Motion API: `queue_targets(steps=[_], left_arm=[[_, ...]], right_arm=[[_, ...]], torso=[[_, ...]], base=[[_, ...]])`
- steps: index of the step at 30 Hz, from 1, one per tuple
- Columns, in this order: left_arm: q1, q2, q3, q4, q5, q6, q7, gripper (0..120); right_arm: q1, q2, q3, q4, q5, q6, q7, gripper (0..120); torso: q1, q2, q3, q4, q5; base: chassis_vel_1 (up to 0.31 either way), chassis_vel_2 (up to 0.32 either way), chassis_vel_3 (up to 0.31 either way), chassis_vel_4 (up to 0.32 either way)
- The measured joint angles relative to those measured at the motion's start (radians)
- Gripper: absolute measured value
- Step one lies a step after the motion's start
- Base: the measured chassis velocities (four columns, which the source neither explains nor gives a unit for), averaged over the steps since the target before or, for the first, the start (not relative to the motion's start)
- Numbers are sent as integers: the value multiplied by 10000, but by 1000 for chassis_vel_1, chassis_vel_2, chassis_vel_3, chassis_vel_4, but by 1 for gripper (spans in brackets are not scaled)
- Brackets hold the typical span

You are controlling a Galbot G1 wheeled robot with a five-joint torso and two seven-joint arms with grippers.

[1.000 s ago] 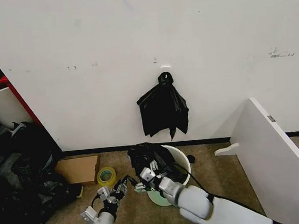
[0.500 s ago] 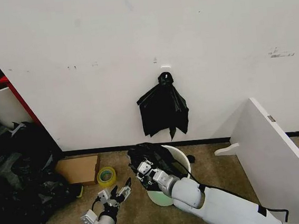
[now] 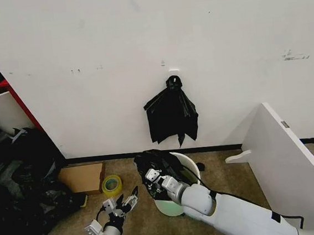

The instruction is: Place the garbage bag over the trash bin.

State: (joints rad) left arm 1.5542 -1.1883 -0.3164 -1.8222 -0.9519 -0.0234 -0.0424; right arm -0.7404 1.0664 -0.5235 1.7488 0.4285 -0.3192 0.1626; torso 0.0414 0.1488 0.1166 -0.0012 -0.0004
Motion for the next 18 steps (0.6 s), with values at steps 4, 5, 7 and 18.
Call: queue_targets(steps=[4,5,7,18], left_arm=[[-81,96,7,-8,0,21,22,96],[-103,108,12,-7,-1,23,24,96],[-164,123,34,8,0,29,27,96],[-191,96,145,73,42,48,46,96]], right_arm=[[-378,-83,529,452,990,38,266,0],[-442,-111,612,512,1044,30,261,0],[-556,-233,772,570,778,55,102,0],[-236,-413,255,-27,-1659,387,-1135,28]], torso=[[0,0,0,-1,0],[0,0,0,-1,1],[0,0,-1,-2,0],[0,0,0,1,1]], base=[[0,0,0,0],[0,0,0,0],[0,0,0,0],[0,0,0,0]])
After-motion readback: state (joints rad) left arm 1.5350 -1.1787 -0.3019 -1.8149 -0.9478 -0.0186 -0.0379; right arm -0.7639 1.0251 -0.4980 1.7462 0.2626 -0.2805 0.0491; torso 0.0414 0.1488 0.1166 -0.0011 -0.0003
